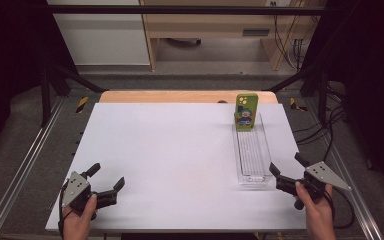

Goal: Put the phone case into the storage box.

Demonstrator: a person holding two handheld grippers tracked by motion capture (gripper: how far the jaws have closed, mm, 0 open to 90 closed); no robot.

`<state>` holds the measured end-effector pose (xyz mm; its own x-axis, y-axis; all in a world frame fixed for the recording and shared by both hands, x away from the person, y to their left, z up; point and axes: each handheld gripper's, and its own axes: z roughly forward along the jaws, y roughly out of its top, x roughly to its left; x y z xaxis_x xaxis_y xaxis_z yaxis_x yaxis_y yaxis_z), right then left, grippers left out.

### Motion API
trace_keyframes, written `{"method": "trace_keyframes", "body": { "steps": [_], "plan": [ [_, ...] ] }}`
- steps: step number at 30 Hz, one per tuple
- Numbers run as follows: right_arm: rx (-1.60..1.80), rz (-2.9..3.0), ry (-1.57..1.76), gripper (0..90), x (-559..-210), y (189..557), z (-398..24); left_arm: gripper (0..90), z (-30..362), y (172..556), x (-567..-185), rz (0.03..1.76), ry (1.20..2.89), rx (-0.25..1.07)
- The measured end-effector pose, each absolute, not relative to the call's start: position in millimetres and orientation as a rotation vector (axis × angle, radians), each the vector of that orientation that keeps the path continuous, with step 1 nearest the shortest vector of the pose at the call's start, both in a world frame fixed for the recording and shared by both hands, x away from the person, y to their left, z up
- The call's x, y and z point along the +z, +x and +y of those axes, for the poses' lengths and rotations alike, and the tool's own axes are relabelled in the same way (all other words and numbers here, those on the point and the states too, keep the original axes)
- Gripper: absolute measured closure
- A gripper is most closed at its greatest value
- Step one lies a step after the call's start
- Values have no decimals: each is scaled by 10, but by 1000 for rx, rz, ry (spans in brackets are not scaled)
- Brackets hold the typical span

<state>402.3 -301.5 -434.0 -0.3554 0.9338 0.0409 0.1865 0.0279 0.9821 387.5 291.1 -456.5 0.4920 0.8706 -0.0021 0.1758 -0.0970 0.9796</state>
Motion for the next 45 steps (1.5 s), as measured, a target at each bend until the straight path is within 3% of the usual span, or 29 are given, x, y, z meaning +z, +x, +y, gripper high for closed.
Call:
{"method": "trace_keyframes", "body": {
  "steps": [45],
  "plan": [
    [1479,1636,981,45,-4640,4109,-2724,18,2876,3915,-4597,904,1606,724]
  ]
}}
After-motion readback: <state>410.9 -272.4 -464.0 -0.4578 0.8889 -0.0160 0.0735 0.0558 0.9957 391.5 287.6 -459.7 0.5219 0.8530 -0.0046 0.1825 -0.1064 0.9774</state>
